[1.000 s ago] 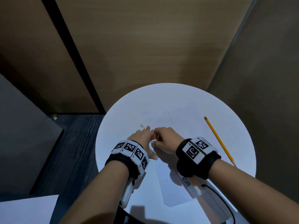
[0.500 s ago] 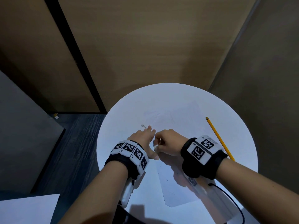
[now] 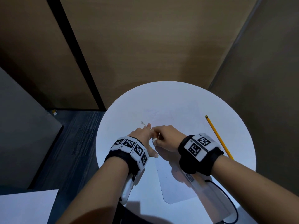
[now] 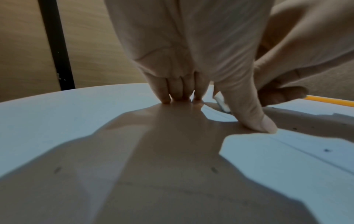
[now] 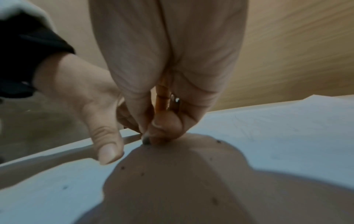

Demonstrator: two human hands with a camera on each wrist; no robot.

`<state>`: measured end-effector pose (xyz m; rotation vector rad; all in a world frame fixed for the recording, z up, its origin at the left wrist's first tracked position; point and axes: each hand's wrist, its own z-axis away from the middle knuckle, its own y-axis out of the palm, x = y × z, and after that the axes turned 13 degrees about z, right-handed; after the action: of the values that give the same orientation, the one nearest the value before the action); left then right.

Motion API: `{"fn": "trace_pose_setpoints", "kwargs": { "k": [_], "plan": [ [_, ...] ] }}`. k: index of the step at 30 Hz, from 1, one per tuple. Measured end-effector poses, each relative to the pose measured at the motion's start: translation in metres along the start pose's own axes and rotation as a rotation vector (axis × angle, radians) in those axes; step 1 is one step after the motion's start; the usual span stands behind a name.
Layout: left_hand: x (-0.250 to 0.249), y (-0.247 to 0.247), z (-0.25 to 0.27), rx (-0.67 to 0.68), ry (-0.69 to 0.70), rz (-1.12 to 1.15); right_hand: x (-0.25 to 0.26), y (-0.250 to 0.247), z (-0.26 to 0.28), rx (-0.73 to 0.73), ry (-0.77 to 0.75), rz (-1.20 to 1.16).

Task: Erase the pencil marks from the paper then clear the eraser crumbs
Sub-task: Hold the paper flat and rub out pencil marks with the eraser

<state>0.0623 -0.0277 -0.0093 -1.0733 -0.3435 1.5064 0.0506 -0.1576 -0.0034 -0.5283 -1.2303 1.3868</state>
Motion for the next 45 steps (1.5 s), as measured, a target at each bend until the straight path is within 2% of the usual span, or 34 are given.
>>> {"fn": "trace_pose_setpoints", "kwargs": {
  "k": [3,8,13,17,21,23,26,28,32,38,43,45],
  "plan": [
    [-0.001,0.000,0.002,0.006,0.027,-0.023,0.000,-0.001,0.005,0.079,-0.036,0.068],
    [0.002,0.003,0.002,-0.036,-0.038,0.073,0.005,0.004,-0.003,-0.052,0.012,-0.030],
    [0.000,0.002,0.004,-0.014,0.022,-0.014,0.006,0.004,0.005,0.028,-0.055,0.049],
    [0.001,0.002,0.002,-0.021,-0.012,0.013,0.006,0.001,-0.003,-0.052,0.020,-0.028],
    [0.001,0.002,0.000,0.014,0.030,-0.074,0.000,0.003,0.008,0.066,-0.035,0.029],
    [0.002,0.002,-0.003,0.035,0.037,-0.101,-0.011,-0.004,0.011,0.090,0.000,-0.007],
    [0.005,0.003,-0.011,0.053,0.044,-0.142,-0.028,-0.015,0.010,-0.026,0.121,-0.163],
    [0.007,0.004,-0.017,0.042,0.052,-0.148,-0.032,-0.017,0.013,-0.050,0.146,-0.195],
    [0.007,0.003,-0.022,0.044,0.041,-0.124,-0.022,-0.010,0.014,0.013,0.076,-0.178],
    [-0.002,-0.001,-0.015,0.041,0.041,-0.076,-0.010,-0.006,0.000,-0.078,0.008,-0.080],
    [-0.001,-0.003,-0.011,0.058,0.039,-0.093,-0.014,-0.005,0.008,0.069,-0.057,0.102],
    [-0.002,-0.003,-0.009,0.058,0.044,-0.080,-0.013,-0.010,0.004,0.066,-0.067,0.097]
  ]
}}
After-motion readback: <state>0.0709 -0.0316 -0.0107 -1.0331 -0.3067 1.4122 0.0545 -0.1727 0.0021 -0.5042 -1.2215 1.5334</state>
